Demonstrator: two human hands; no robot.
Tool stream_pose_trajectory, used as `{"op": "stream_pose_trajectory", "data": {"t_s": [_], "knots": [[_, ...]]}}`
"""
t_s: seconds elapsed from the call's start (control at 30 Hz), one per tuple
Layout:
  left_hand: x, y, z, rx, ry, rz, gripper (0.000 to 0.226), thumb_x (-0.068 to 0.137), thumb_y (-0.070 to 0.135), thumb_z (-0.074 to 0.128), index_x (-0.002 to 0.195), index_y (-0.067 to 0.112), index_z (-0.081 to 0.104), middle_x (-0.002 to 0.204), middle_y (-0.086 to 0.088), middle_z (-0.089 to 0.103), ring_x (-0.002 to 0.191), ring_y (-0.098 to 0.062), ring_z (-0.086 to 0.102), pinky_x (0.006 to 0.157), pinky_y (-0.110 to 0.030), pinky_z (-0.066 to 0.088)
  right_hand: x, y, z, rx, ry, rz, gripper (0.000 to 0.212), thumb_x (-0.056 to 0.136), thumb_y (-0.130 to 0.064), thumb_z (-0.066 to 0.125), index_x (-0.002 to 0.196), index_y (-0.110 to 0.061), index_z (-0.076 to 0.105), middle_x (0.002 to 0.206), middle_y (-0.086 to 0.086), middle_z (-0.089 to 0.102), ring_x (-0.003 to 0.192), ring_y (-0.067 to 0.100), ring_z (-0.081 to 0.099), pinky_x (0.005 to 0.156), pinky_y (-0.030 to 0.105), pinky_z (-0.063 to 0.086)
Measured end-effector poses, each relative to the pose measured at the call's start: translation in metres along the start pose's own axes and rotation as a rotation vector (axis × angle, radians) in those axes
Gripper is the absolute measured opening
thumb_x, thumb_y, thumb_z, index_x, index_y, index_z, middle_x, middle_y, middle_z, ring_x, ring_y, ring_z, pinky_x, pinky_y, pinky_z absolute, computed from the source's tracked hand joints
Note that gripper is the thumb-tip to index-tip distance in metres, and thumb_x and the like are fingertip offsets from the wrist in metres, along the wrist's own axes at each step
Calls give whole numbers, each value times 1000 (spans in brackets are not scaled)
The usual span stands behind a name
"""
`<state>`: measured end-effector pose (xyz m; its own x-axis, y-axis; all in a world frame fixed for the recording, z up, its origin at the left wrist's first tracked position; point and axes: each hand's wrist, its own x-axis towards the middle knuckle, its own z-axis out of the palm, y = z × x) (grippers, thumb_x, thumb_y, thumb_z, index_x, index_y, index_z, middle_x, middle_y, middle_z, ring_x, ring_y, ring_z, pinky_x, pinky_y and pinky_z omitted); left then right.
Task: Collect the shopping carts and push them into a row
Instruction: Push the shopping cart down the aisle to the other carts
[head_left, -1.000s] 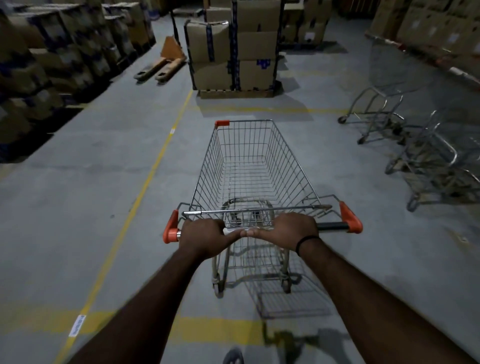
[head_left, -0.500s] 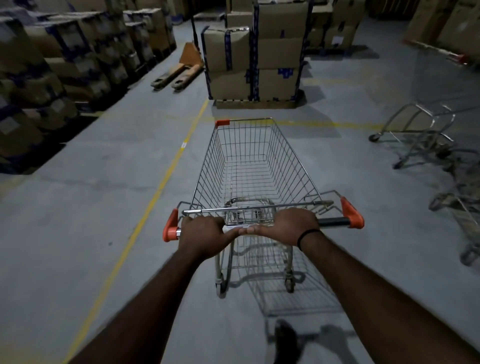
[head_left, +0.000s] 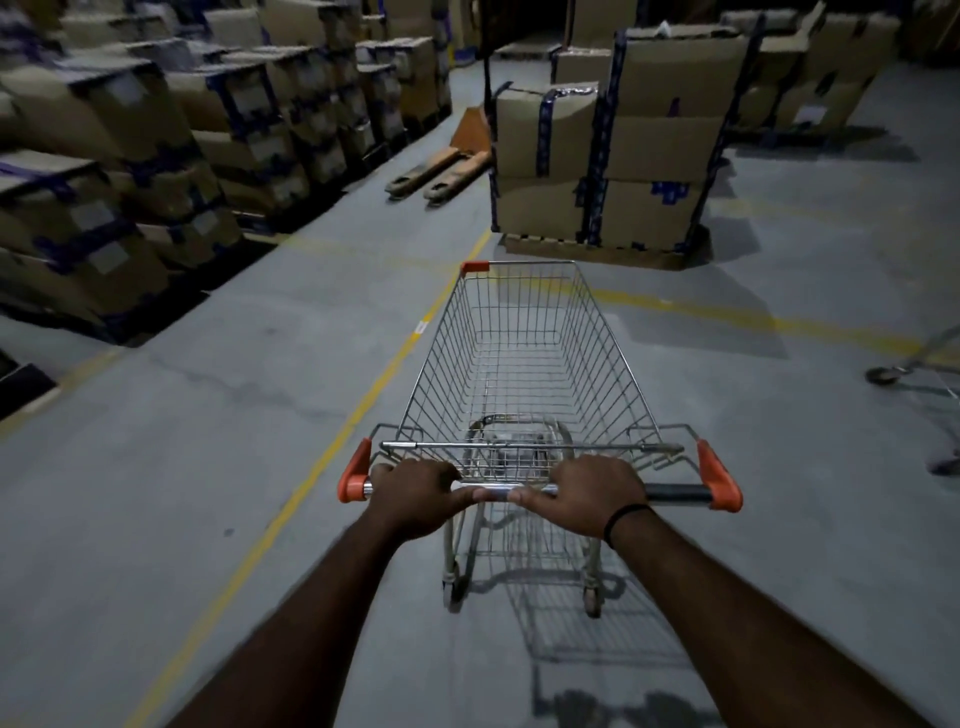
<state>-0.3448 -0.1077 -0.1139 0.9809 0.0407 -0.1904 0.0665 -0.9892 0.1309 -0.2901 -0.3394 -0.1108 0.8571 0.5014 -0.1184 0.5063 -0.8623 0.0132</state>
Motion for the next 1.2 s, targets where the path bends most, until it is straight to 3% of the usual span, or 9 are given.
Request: {"op": "stream_pose_trajectory", "data": {"t_s": [0.2,0.33,0.47,0.6,0.73,0.8,0.97,1.1,1.2], "knots": [[122,-17,-22,2,9,5,81,77,93,22,92,27,67,89,7,68,103,-20,65,98,-48,40,118,44,-10,-1,26,6,97,72,-99,18,92,-23,75,88,2,71,87,24,68,75,32,53],[201,-25,-40,47,99,19,74,75,94,15,66,26,45,82,5,66,97,-21,67,96,-46,41,205,75,-19,-19,48,3,96,71,-99,17,85,-22,72,84,0,69,83,23,67,73,32,53],[281,-30,-61,72,100,30,72,81,91,20,77,26,52,91,2,72,96,-22,68,95,-43,38,292,108,-26,12,78,-8,106,60,-105,6,78,-23,71,75,-3,66,73,19,63,66,30,52],[359,-36,-80,51,77,44,82,69,94,7,79,26,51,88,1,71,91,-24,68,89,-42,45,369,140,-36,3,105,-26,107,58,-105,3,79,-24,70,74,-3,64,75,21,64,63,29,46],[435,-46,-92,35,113,31,94,62,97,-2,79,25,54,86,0,70,89,-26,69,82,-40,48,444,168,-47,0,111,-62,98,53,-105,-1,68,-25,53,70,-2,55,79,23,65,61,30,39],[474,-51,-98,38,129,15,99,59,99,-7,80,24,54,87,-1,71,90,-26,69,78,-38,47,485,184,-50,0,124,-69,105,51,-105,-4,69,-23,59,70,-2,58,77,23,65,61,30,39],[573,-62,-119,80,153,-51,72,84,89,23,80,24,55,85,0,72,89,-24,69,75,-35,44,595,219,-59,-26,106,-100,102,63,-104,13,81,-23,72,79,1,68,80,25,66,64,30,45],[648,-67,-138,111,176,-97,67,87,86,26,80,24,53,88,-1,72,91,-25,70,80,-37,43,681,248,-74,-18,99,-160,94,66,-103,19,65,-19,61,73,1,65,75,25,64,65,31,46],[695,-70,-151,98,164,-140,67,86,87,26,81,24,52,90,-3,74,93,-25,70,82,-36,44,735,266,-83,-14,67,-220,88,71,-99,24,64,-19,58,69,0,59,75,25,64,63,31,43]]}}
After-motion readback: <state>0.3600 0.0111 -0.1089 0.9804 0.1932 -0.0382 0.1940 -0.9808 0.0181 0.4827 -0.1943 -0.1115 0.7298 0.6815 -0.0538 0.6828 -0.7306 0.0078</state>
